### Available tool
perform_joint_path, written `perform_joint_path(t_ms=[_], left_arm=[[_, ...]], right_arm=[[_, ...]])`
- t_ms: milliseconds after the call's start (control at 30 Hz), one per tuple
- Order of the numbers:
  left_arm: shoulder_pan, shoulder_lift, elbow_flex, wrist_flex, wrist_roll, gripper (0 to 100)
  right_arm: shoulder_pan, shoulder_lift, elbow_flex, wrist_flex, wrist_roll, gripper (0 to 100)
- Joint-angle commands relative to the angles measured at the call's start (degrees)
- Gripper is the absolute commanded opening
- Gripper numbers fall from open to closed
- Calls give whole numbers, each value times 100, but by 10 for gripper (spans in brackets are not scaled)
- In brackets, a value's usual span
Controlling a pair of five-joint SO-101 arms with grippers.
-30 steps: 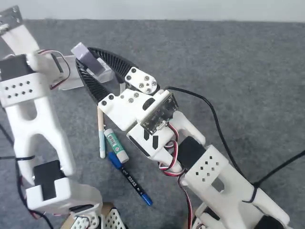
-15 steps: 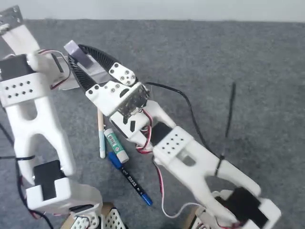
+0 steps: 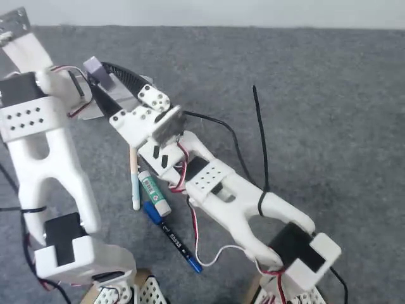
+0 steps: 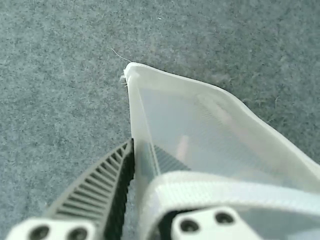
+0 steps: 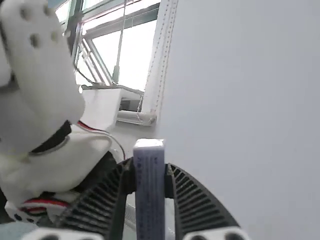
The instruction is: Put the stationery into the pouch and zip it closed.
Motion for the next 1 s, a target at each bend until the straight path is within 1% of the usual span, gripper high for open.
perform_joint_path(t_ms=[0,133,400,567,633,800,867,967], left_arm=[[35,-26,-57,-193,88,9],[35,-26,-57,-193,88,9],[26,-26,-48,-193,88,9],[26,-26,-48,-193,88,9],[26,-26,-48,-193,88,9],[9,-26,-48,-193,88,9],[9,-26,-48,-193,88,9],[9,-26,31,-211,79,9]], right_arm=[[321,4,-501,-110,-677,6],[497,233,-651,-110,-738,6],[488,435,-615,-92,-738,6],[444,268,-615,690,-747,8],[409,189,-615,1015,-747,42],[391,31,-607,1868,-747,205],[391,-40,-615,2070,-747,213],[391,-180,-607,2176,-747,184]])
